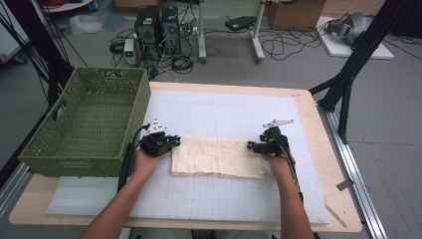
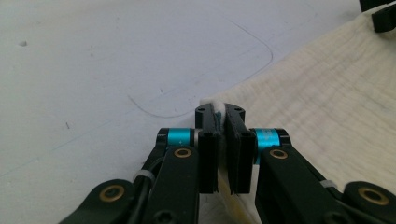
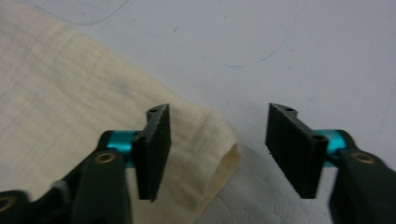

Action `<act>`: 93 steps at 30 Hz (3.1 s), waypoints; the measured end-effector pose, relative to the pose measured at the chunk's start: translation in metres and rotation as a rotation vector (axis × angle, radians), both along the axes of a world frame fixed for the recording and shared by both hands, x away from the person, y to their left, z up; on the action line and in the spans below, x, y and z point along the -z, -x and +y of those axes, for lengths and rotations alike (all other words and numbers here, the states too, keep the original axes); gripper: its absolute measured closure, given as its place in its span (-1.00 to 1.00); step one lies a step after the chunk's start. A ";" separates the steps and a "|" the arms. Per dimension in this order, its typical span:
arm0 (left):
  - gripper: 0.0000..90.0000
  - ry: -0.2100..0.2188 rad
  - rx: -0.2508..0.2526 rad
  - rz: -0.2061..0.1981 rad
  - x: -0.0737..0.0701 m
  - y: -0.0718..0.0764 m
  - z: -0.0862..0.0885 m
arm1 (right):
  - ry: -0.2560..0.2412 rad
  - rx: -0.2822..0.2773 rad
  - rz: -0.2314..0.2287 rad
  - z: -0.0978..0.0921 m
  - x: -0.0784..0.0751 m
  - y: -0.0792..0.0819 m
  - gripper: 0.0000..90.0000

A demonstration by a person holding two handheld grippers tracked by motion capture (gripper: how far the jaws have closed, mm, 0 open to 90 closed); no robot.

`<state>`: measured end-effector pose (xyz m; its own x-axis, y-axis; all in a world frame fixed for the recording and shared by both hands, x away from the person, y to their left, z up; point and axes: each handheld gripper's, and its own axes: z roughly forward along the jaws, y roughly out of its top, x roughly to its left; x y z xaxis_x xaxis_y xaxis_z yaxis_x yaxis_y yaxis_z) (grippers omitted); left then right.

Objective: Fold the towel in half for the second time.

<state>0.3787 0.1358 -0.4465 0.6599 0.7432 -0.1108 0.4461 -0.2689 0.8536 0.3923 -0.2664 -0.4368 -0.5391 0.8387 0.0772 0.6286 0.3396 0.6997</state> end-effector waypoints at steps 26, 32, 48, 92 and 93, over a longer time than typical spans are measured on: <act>0.86 0.057 0.019 -0.129 -0.021 0.030 0.007 | -0.009 -0.096 -0.196 -0.001 -0.021 0.037 0.90; 0.86 0.054 0.035 -0.133 -0.023 0.045 0.005 | -0.033 -0.115 -0.226 -0.006 -0.023 0.058 0.90; 0.78 -0.010 0.048 -0.063 -0.010 0.073 0.006 | -0.051 -0.170 -0.229 -0.013 -0.008 0.092 0.89; 0.38 -0.080 0.030 0.027 -0.001 0.071 -0.022 | -0.139 -0.095 -0.297 0.032 -0.042 0.107 0.24; 0.38 -0.079 0.031 0.027 -0.001 0.071 -0.022 | -0.134 -0.104 -0.285 0.040 -0.039 0.104 0.30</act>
<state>0.3077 0.1142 -0.4459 0.6806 0.7292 -0.0710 0.4589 -0.3488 0.8171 0.2887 -0.2268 -0.3976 -0.6369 0.7708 0.0168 0.3678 0.2846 0.8853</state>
